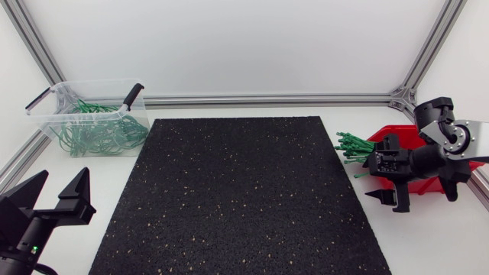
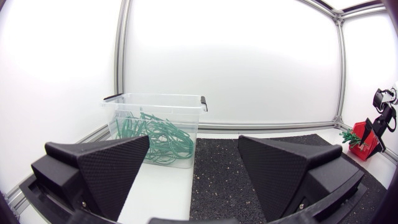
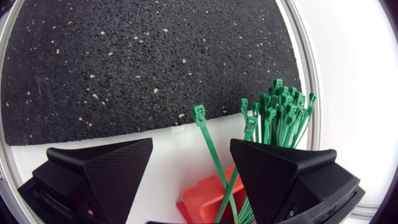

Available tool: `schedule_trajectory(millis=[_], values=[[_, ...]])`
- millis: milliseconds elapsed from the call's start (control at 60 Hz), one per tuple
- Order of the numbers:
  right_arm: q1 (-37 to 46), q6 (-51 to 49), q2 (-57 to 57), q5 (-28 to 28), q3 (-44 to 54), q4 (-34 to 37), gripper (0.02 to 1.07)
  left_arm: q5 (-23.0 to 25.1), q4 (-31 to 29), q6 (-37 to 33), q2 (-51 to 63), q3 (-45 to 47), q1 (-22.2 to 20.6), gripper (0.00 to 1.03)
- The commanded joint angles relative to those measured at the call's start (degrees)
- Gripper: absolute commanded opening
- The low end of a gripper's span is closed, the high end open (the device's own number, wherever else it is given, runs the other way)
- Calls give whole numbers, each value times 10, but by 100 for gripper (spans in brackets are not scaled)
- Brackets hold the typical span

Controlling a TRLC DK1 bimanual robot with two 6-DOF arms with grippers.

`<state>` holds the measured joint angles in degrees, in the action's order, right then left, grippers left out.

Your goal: Take a green cable tie from the red box, thread the tail through the head to close it, then place it in the transparent bin on the left.

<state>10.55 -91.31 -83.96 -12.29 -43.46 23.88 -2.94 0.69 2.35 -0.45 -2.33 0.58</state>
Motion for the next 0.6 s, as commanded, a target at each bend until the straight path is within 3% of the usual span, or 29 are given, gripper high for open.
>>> schedule_trajectory(millis=[0, 50, 333, 583], values=[[-4, 7, -12, 12, 25, -24, 93, -4, -17, -9, 0, 22, 1, 99], [-4, 6, -13, 17, 28, -30, 92, -4, -17, -9, 0, 21, 1, 99], [-1, -5, 6, 20, 39, -33, 60, -4, -17, -9, 1, 21, 2, 99], [0, -7, 42, 21, 71, -74, 60, -4, -17, -9, 1, 21, -1, 99]])
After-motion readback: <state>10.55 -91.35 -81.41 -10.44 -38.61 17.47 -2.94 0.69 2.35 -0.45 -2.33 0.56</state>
